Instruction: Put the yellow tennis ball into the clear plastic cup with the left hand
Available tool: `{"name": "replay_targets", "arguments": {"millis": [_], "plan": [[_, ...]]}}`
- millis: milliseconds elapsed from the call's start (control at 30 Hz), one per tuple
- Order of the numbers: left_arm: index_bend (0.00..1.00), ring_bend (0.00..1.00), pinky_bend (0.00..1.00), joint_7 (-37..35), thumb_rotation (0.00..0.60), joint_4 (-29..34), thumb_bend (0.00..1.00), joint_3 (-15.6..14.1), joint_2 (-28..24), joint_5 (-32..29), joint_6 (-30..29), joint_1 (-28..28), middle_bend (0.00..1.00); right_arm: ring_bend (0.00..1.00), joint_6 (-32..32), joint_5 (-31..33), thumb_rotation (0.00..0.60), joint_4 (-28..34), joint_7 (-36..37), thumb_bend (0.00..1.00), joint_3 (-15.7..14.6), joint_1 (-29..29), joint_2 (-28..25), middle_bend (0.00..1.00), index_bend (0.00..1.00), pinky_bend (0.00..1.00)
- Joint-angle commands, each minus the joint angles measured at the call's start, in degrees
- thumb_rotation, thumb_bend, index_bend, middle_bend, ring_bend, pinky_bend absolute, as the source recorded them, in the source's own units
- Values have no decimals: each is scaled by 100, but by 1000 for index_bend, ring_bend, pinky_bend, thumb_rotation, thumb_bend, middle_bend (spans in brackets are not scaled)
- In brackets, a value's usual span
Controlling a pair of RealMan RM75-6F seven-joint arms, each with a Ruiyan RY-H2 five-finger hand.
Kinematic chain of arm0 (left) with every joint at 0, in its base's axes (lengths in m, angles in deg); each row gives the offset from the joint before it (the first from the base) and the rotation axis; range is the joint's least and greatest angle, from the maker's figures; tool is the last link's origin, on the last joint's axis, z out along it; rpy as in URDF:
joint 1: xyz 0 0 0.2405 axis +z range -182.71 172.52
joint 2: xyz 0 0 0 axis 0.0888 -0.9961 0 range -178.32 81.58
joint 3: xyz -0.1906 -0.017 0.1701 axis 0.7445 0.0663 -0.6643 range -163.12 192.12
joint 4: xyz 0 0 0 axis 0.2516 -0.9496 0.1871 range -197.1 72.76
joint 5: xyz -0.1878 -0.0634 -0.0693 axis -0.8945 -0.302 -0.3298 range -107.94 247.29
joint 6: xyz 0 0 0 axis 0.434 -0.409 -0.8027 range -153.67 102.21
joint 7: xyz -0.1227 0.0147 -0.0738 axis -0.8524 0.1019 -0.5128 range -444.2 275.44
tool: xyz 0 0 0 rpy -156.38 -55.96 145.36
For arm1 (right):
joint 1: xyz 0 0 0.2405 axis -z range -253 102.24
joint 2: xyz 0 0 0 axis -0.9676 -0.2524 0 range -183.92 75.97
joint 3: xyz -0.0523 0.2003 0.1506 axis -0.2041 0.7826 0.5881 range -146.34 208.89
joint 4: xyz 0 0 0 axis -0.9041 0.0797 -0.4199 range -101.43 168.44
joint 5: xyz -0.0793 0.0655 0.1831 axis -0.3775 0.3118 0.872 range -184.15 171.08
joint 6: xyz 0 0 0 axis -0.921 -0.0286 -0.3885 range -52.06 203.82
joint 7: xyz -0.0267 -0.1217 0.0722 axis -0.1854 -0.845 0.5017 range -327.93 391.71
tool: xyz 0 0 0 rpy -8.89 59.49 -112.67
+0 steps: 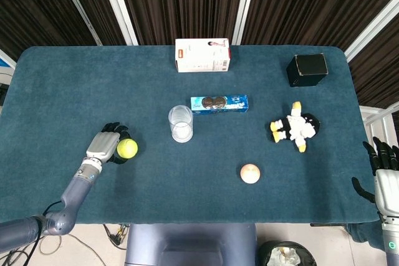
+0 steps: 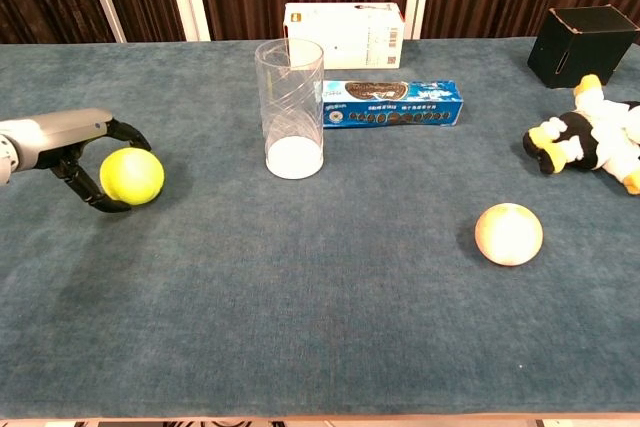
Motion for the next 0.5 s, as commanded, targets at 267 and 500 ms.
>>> {"name": "replay_targets", "arguments": {"millis": [267,500], "plan": [[475,0,0,-209,600,429,313,143,-357,139,-183,88,177,47,9,31,600,22,-5,352,5,7,-6,35,132,0],[479,0,0,-777,600,1226,313,590,-913,510,-443,128,183,47,49,20,600,26,-53,352,-11,-16,19,35,132,0]]}}
